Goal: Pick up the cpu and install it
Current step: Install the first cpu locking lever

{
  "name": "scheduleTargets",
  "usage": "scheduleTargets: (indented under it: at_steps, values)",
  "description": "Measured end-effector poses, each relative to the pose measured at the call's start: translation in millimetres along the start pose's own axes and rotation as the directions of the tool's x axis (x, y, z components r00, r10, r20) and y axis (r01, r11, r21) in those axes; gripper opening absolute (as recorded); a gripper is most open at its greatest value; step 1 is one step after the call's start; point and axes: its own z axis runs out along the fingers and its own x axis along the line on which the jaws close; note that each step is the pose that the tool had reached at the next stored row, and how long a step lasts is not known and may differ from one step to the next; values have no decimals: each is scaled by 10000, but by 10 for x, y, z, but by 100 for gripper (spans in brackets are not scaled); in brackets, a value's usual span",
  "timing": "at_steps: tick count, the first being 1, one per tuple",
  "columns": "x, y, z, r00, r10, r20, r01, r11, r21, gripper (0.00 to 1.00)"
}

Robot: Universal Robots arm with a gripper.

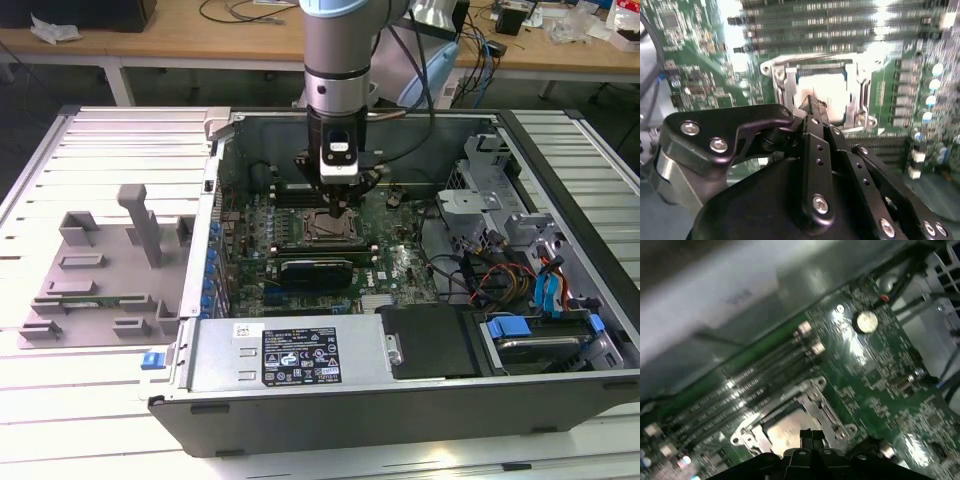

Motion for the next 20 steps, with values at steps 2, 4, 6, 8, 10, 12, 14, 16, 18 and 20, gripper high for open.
scheduleTargets:
  at_steps: [2, 4, 6, 8, 10, 12, 14, 16, 18, 20]
  values:
    - [-8, -13, 2, 10000, -2, 1, 2, 10000, -1, 11]
    - [-8, -13, 1, 9999, -170, 7, 170, 9999, -16, 11]
    - [-8, -13, 2, 9975, -705, 25, 705, 9975, -77, 11]
    - [-7, -12, 10, 9897, -1429, 59, 1430, 9896, -160, 11]
    - [-6, -13, 14, 9810, -1936, 106, 1937, 9811, -62, 11]
    - [15, -27, 19, 9773, -2113, 155, 2112, 9774, 39, 11]
    - [62, -58, 25, 9746, -2234, 164, 2233, 9747, 29, 11]
    - [87, -76, 13, 9737, -2271, 176, 2271, 9739, 21, 11]
    - [79, -78, -56, 9737, -2271, 181, 2271, 9739, 19, 11]
    - [73, -80, -112, 9738, -2269, 185, 2269, 9739, 17, 11]
